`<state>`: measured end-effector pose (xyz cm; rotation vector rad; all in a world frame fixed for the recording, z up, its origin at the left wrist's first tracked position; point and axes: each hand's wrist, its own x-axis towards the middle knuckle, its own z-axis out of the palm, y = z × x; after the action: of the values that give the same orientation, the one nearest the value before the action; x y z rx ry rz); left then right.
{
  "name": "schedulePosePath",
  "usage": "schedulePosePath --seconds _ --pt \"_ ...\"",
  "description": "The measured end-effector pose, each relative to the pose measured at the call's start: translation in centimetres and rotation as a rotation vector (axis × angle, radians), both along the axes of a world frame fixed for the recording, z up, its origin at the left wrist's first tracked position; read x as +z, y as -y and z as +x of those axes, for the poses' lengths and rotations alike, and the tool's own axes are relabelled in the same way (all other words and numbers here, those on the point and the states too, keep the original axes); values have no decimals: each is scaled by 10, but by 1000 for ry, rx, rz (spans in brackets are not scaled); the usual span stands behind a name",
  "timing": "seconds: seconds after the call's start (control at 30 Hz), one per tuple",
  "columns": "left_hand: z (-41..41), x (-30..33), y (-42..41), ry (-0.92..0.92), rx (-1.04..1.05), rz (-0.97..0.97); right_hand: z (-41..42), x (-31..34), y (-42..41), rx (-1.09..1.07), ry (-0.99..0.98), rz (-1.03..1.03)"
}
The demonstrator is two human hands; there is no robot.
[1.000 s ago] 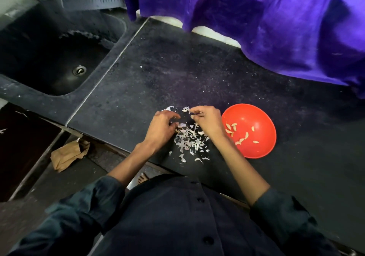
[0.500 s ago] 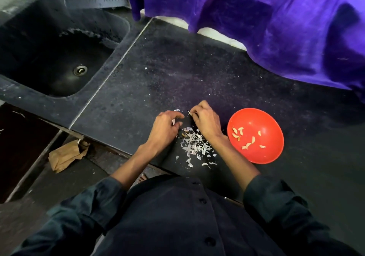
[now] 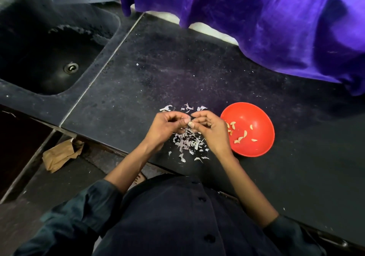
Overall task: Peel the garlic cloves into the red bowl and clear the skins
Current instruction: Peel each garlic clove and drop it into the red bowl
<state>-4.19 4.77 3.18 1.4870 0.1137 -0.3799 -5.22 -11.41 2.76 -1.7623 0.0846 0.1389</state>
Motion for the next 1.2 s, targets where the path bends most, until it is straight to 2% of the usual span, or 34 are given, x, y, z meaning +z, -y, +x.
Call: schedulePosePath --seconds 0.27,0.47,0.67,0.77,0.93,1.07,1.2 --pt "-17 7 14 127 38 11 -18 15 6 -84 -126 368" --pt "-27 12 20 422 -58 432 -25 16 10 -121 -164 470" --pt "-28 16 23 547 -102 619 -28 16 10 -157 -159 481" --pt "-29 18 24 474 -40 573 -30 17 6 -138 -122 443" --pt "-30 23 28 89 114 174 -32 21 -2 -93 -30 331" --pt "-29 26 27 -50 122 53 -34 20 -4 -100 68 169" --pt "-27 31 23 -124 115 -27 -33 23 -5 -131 109 127"
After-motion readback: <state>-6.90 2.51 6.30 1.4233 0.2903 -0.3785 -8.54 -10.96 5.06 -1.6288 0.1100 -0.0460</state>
